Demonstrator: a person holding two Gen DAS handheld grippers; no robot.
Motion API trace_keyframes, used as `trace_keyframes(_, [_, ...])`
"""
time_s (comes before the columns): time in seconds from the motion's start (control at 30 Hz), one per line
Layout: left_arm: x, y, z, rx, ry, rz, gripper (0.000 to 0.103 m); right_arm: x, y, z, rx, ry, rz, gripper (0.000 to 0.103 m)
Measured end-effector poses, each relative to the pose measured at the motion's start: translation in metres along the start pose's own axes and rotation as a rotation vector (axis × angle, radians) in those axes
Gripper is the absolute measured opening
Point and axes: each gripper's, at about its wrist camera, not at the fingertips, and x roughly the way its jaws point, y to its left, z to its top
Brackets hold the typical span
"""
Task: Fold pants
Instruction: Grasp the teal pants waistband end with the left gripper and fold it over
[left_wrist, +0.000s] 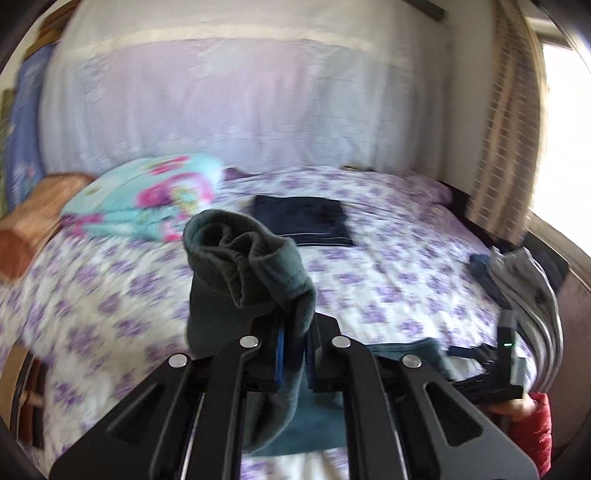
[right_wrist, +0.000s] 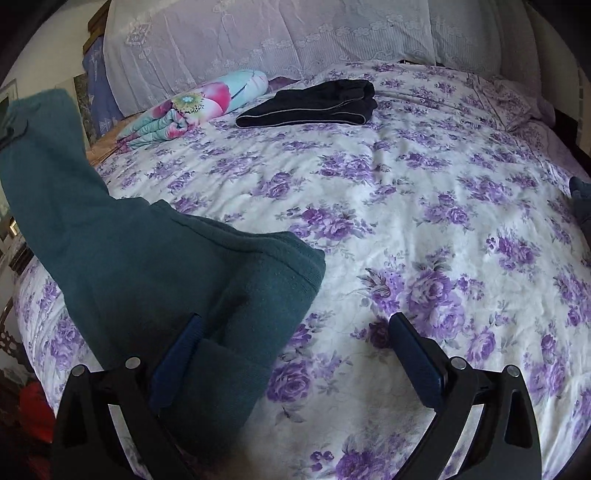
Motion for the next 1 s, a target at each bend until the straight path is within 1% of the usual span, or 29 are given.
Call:
trace_keyframes(0.13, [0.022,-0.049,0.0,0.079,0.036,-0.093,0.007,-0.001,-0.004,-0.001,0.031,-0.001,0.046,0.1])
trace_keyframes(0.23, [0.043,-0.087,-0.014,0.154,0.086,-0.14,0.007,-0.004,-0.012,-0.002,0.08,-0.018,0.104,0.1])
trace_keyframes(0.3, [0.057,-0.105,-0.026,0.196,0.124,-0.155,0.007,-0.005,-0.016,-0.002,0.092,-0.023,0.117,0.1])
trace_keyframes(0.37, [0.072,-0.127,-0.043,0.238,0.172,-0.172,0.007,-0.005,-0.014,-0.002,0.086,-0.022,0.113,0.1])
trace_keyframes(0.47, [0.086,-0.146,-0.061,0.283,0.207,-0.177,0.007,-0.006,-0.013,-0.002,0.08,-0.02,0.099,0.1])
trace_keyframes(0.57, [0.091,-0.154,-0.064,0.293,0.207,-0.171,0.007,-0.007,-0.011,-0.003,0.067,-0.021,0.079,0.1])
trace_keyframes(0.63, [0.092,-0.156,-0.057,0.273,0.198,-0.175,0.007,-0.008,-0.012,-0.004,0.07,-0.025,0.085,0.1])
trace_keyframes(0.7, [0.086,-0.157,-0.042,0.235,0.17,-0.199,0.007,-0.008,-0.015,-0.004,0.085,-0.028,0.1,0.1])
trace_keyframes(0.8, [0.08,-0.167,-0.032,0.236,0.144,-0.24,0.007,-0.009,-0.017,-0.005,0.091,-0.038,0.105,0.1])
trace_keyframes(0.83, [0.079,-0.172,-0.035,0.251,0.147,-0.252,0.007,-0.011,-0.018,-0.005,0.095,-0.045,0.103,0.1])
trace_keyframes(0.87, [0.081,-0.179,-0.042,0.276,0.168,-0.265,0.008,-0.012,-0.02,-0.005,0.107,-0.055,0.102,0.1])
trace_keyframes(0.93, [0.09,-0.186,-0.064,0.31,0.231,-0.274,0.008,-0.014,-0.026,-0.006,0.136,-0.069,0.105,0.1])
trace_keyframes(0.97, [0.097,-0.189,-0.079,0.324,0.277,-0.274,0.008,-0.015,-0.028,-0.006,0.148,-0.074,0.1,0.099])
trace_keyframes(1.0, [0.1,-0.188,-0.09,0.324,0.274,-0.262,0.008,-0.012,-0.025,-0.006,0.126,-0.056,0.068,0.099])
